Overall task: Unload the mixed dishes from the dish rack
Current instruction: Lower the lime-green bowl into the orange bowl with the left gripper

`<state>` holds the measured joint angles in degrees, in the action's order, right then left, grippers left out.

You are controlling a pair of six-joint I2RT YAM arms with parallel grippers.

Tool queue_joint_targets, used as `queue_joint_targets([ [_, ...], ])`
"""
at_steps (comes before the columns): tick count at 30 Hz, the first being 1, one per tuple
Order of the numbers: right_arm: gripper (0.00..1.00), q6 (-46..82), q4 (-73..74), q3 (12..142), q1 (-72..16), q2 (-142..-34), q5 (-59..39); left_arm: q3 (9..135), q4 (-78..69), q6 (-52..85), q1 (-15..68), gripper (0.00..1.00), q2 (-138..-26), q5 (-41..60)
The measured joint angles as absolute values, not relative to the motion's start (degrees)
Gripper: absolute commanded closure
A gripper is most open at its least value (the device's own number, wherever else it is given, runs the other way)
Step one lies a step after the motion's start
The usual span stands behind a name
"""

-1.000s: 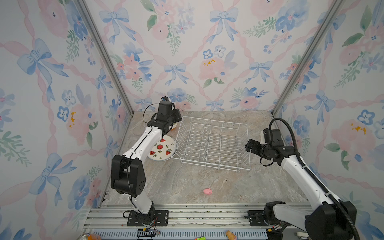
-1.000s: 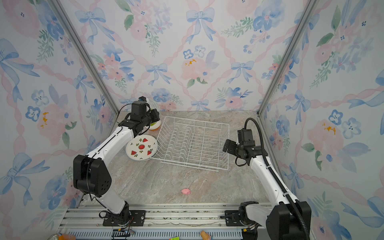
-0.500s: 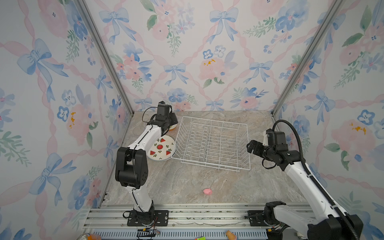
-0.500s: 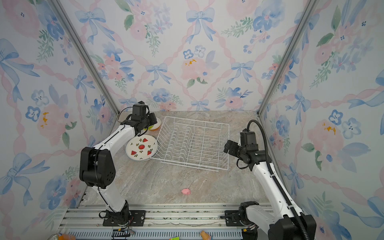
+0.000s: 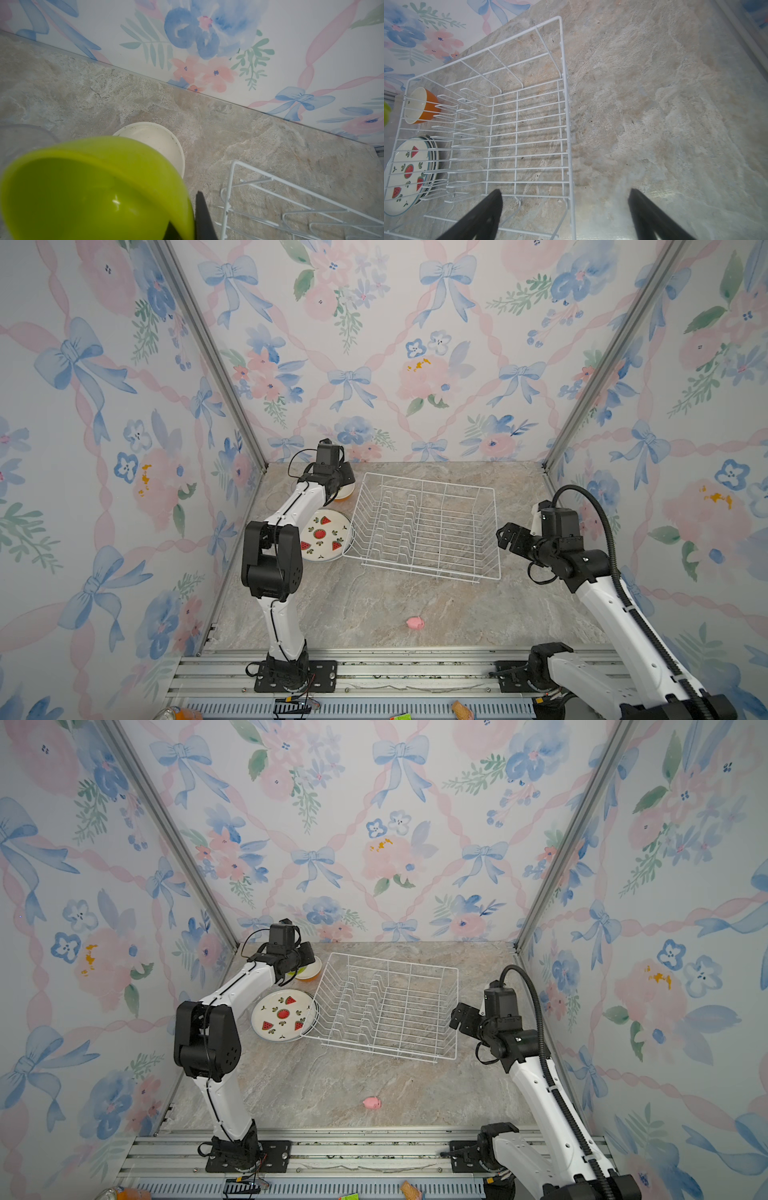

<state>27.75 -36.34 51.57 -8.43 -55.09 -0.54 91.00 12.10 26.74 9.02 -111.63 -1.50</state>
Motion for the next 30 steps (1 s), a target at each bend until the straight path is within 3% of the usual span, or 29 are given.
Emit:
queue_joint_targets([
  [23,0.03,27.9,-40.4,49.6,-8.4,-50.9,4.0,97.4,12.1,25.9,8.8,1.00,-122.2,-0.2],
  [30,0.03,27.9,-40.5,49.6,-8.4,-51.3,4.9,98.0,12.1,25.9,8.8,0.94,-122.4,-0.2],
])
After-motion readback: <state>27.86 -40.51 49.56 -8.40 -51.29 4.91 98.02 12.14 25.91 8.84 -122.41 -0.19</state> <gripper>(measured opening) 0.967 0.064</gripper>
